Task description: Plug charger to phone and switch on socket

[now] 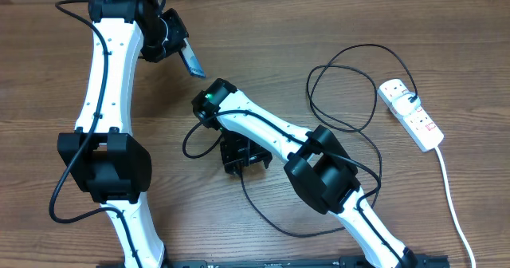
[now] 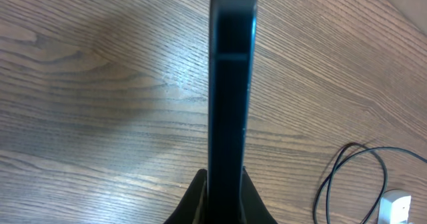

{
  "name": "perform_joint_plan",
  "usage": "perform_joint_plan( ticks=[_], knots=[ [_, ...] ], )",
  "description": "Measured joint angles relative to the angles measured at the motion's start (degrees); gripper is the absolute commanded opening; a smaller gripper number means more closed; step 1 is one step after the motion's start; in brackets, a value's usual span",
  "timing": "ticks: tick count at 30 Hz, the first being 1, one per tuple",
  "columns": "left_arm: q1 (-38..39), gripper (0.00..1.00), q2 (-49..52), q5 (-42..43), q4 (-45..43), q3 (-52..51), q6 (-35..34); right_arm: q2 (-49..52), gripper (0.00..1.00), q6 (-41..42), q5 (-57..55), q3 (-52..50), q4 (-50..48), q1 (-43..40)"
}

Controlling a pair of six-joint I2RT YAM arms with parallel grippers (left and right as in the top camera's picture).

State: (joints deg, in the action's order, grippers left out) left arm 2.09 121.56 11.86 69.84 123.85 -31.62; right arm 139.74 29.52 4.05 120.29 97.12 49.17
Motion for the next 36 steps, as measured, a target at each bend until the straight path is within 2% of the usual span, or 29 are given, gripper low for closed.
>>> perform_joint_plan(
  ticks=[9,10,11,20,23,26,29,32,36],
  knots=[
    [0.0,0.04,0.0,-0.13,-0.39,0.0,0.0,-1.51,0.84,-5.38,1.75,0.0,0.0,-0.02],
    [0.0,0.04,0.0,-0.13,-0.39,0.0,0.0,-1.95,0.88,-5.68,1.75,0.0,0.0,0.0],
    [0.0,0.04,0.0,-0.13,-0.42,0.0,0.0,-2.51,1.0,-6.01,1.79,0.0,0.02,0.0],
    [0.0,0.04,0.0,-0.13,-1.01,0.0,0.0,-5.53,1.0,-7.48,1.25,0.0,-0.33,0.0],
    [0.0,0.04,0.0,-0.11,-1.29,0.0,0.0,-5.53,1.0,-6.95,0.09,-0.02,-3.82,-0.07],
    [0.0,0.04,0.0,-0.11,-1.97,0.0,-0.48,-5.53,0.95,-4.15,-0.81,-0.11,-10.19,-0.46],
    [-0.39,0.04,0.0,-0.11,-2.34,0.0,-2.38,-5.53,0.83,-2.36,-1.53,-0.11,-15.76,-1.55],
    [-1.05,0.04,0.0,-0.09,-2.84,0.0,-3.3,-5.53,0.61,0.0,-2.47,-0.11,-19.21,-2.99],
    [-2.71,0.04,0.0,0.11,-2.91,0.0,-3.93,-5.53,0.51,2.14,-4.5,-0.11,-20.94,-3.74]
  ],
)
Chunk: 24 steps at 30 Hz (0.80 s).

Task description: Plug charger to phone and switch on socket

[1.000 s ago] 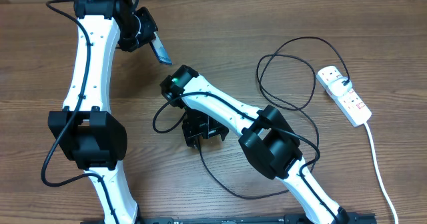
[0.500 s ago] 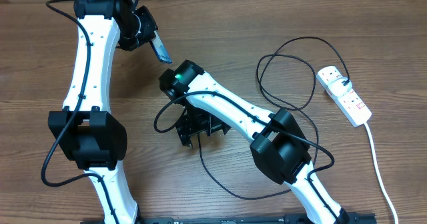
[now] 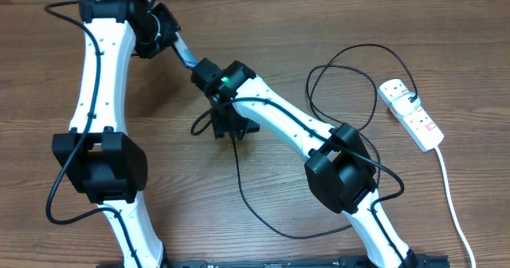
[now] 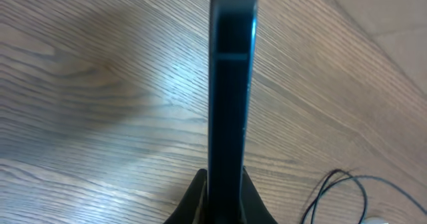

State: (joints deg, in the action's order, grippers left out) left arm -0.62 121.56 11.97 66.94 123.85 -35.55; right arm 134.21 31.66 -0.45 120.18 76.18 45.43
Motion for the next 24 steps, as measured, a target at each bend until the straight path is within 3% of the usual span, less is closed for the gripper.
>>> perform_joint_plan(
  ticks=[4,7,16,24],
  knots=[
    [-2.25,0.04,0.0,2.78,-0.07,0.0,0.35,0.0,0.34,1.84,-1.97,0.0,-1.27,0.0],
    [-3.45,0.04,0.0,5.79,-0.13,0.0,1.44,0.0,0.3,2.36,-2.64,-0.72,-3.13,0.04],
    [-4.07,0.04,0.0,21.99,-2.47,0.0,9.68,0.0,0.3,4.28,-2.97,-7.13,-6.75,0.09],
    [-4.68,0.04,0.0,25.7,-2.67,0.0,11.8,0.0,0.28,4.83,-2.95,-7.5,-9.16,0.11]
  ],
)
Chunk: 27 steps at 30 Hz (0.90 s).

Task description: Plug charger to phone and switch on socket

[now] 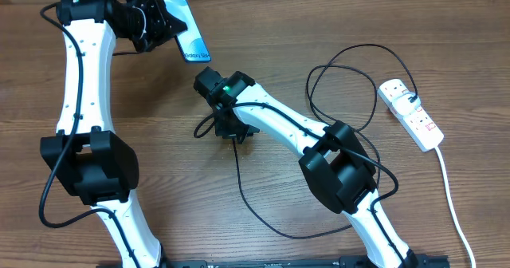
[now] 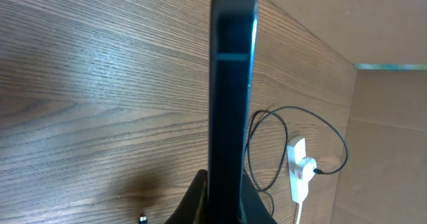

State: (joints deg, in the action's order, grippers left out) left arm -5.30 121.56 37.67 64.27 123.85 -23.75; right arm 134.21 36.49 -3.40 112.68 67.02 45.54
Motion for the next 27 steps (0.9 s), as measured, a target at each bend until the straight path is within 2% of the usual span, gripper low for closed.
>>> perform_joint_plan(
  ticks=[10,18,27],
  knots=[
    [-0.76,0.04,0.0,0.31,0.02,0.0,0.17,-0.2,0.29,0.04,0.72,-3.56,-1.14,0.31],
    [-0.85,0.04,0.0,0.33,0.26,0.0,0.2,-0.74,0.25,-0.04,1.95,-5.99,-2.99,1.11],
    [-0.85,0.04,0.0,0.31,0.28,0.0,0.2,-0.74,0.29,-0.48,1.95,-5.99,-3.28,1.16]
  ],
)
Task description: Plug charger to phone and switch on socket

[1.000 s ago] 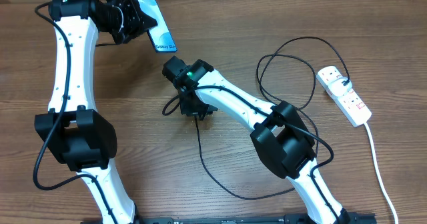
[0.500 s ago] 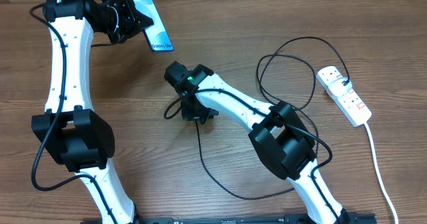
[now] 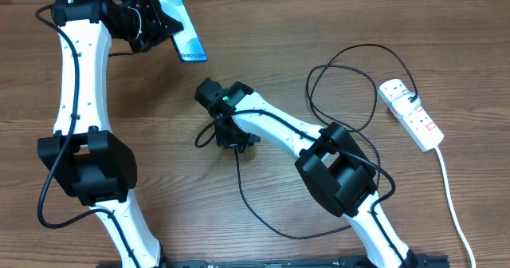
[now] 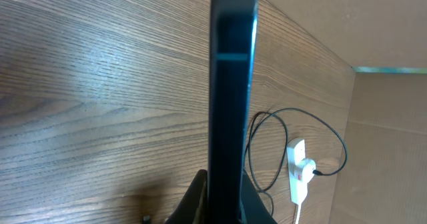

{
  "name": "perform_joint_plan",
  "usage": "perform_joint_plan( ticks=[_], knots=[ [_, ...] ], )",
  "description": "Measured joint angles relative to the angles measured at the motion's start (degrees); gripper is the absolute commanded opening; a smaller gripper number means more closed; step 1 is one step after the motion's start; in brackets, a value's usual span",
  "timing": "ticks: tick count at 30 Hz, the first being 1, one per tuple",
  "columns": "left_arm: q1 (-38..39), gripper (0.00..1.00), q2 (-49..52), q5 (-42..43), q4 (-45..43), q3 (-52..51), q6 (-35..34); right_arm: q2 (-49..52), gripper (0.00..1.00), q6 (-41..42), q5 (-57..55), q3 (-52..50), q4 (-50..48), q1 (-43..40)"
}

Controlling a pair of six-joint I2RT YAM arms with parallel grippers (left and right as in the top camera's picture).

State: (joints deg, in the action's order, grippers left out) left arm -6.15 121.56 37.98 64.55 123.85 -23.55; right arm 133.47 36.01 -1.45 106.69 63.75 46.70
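My left gripper (image 3: 159,22) is shut on the phone (image 3: 182,39) and holds it off the table at the back left, its pale face turned up in the overhead view. The left wrist view has the phone (image 4: 232,84) edge-on between the fingers (image 4: 193,201). Lower down, toward the table's middle, my right gripper (image 3: 235,137) is shut on the black charger cable (image 3: 239,180), apart from the phone. That cable loops right (image 3: 343,88) to the white power strip (image 3: 411,114), where it is plugged in; the strip (image 4: 297,174) also shows in the left wrist view.
The strip's white lead (image 3: 450,196) runs down the right side of the wooden table (image 3: 398,29). A loose bight of cable (image 3: 203,136) lies left of the right gripper. A cardboard wall (image 4: 393,137) borders the table beyond the strip.
The phone has shifted slightly left and back in my left gripper. My right gripper with the cable sits a little lower and nearer the front than before.
At first my left gripper held the phone edge-on at the back while the right gripper was low near the middle with the cable. Then the right gripper stood close under the phone. After that the phone lay turned face up farther back-left, and the two have stayed apart.
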Motion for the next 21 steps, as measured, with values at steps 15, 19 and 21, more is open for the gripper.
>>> perform_joint_plan(
  ticks=[15,19,21],
  knots=[
    [0.0,0.04,0.0,0.02,0.11,0.0,0.0,-0.63,0.17,-0.46,-0.28,-1.49,-3.58,0.17],
    [0.0,0.04,0.0,0.02,0.11,0.0,0.0,-1.2,0.12,-0.66,-0.57,-2.56,-4.17,0.17],
    [0.0,0.04,0.0,0.0,0.11,0.0,0.0,-1.2,0.11,-0.7,-0.55,-2.58,-4.37,0.17]
  ],
)
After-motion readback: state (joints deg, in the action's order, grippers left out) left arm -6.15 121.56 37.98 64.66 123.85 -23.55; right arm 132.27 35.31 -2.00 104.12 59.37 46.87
